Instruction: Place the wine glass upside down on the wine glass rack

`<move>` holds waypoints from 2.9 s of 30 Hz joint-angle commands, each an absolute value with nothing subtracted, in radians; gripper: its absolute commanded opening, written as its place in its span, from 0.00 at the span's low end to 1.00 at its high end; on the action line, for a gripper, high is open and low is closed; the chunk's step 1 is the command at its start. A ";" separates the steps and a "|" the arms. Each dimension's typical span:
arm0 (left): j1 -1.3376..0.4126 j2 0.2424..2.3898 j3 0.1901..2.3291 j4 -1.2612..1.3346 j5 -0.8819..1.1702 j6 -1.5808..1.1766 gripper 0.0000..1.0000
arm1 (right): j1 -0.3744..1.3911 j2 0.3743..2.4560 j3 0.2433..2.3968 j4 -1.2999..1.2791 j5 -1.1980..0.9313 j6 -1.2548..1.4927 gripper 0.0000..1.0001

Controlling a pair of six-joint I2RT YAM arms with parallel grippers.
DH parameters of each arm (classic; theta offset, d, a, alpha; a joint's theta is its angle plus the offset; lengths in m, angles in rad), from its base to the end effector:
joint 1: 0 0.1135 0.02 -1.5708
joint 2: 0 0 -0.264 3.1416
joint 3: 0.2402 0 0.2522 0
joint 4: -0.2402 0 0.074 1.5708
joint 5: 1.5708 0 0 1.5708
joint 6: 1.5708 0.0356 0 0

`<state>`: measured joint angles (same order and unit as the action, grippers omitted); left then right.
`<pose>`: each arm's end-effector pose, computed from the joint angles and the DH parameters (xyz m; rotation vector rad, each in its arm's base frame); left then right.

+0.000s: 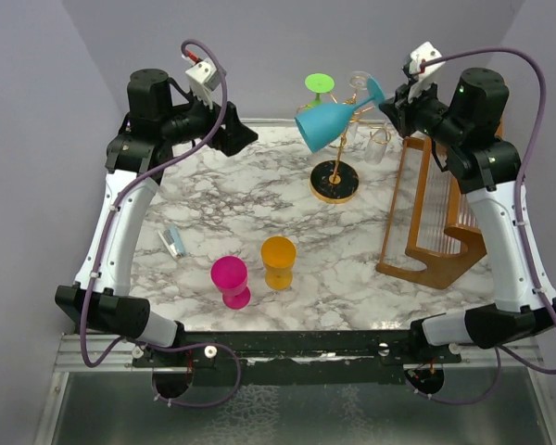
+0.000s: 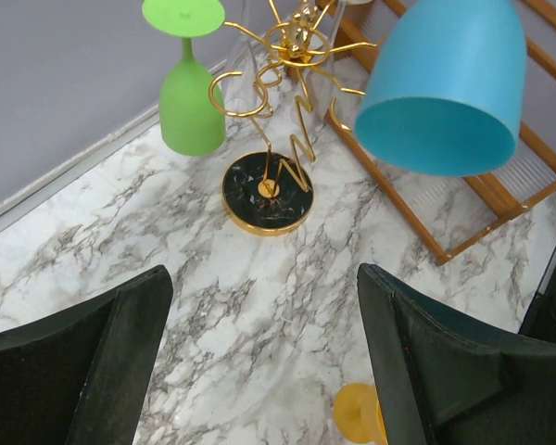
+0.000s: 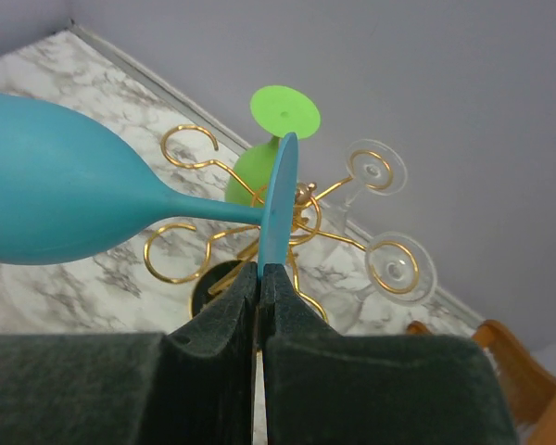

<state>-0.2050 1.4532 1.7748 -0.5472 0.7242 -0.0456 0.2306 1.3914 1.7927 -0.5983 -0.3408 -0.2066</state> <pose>0.2895 -0.0843 0.4875 0.6604 1.6891 -0.8254 0.2703 0.0757 0.5031 -0.6205 1.6546 0.3183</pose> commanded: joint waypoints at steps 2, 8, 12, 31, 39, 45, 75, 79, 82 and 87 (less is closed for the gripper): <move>-0.195 1.424 1.792 -0.623 0.696 0.059 0.84 | 0.232 1.318 1.829 -0.771 -0.349 -0.619 0.01; -0.195 1.429 1.786 -0.615 0.698 0.061 0.85 | 0.232 1.299 1.832 -0.926 -0.333 -0.877 0.01; -0.193 1.429 1.780 -0.611 0.700 0.061 0.84 | 0.232 1.312 1.852 -1.003 -0.346 -0.973 0.01; -0.192 1.416 1.755 -0.580 0.715 0.048 0.84 | 0.233 1.405 1.836 -1.006 -0.350 -1.249 0.01; -0.192 1.435 1.761 -0.573 0.725 0.038 0.84 | 0.234 1.449 1.813 -0.928 -0.331 -1.284 0.01; -0.191 1.447 1.767 -0.569 0.731 0.034 0.84 | 0.235 1.478 1.812 -0.894 -0.332 -1.296 0.01; -0.185 1.485 1.782 -0.568 0.747 0.028 0.84 | 0.236 1.533 1.755 -0.771 -0.218 -1.300 0.01; -0.185 1.482 1.782 -0.568 0.749 0.028 0.84 | 0.235 1.531 1.757 -0.773 -0.206 -1.301 0.01; -0.186 1.484 1.781 -0.568 0.749 0.029 0.84 | 0.236 1.528 1.759 -0.778 -0.210 -1.298 0.01; -0.186 1.485 1.777 -0.568 0.751 0.029 0.84 | 0.236 1.524 1.752 -0.782 -0.198 -1.297 0.01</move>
<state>-0.1909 1.4834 1.7657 -0.5922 0.7181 0.0349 0.2321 1.5337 1.7618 -0.8104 -0.2287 -1.2957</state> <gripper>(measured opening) 0.843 0.018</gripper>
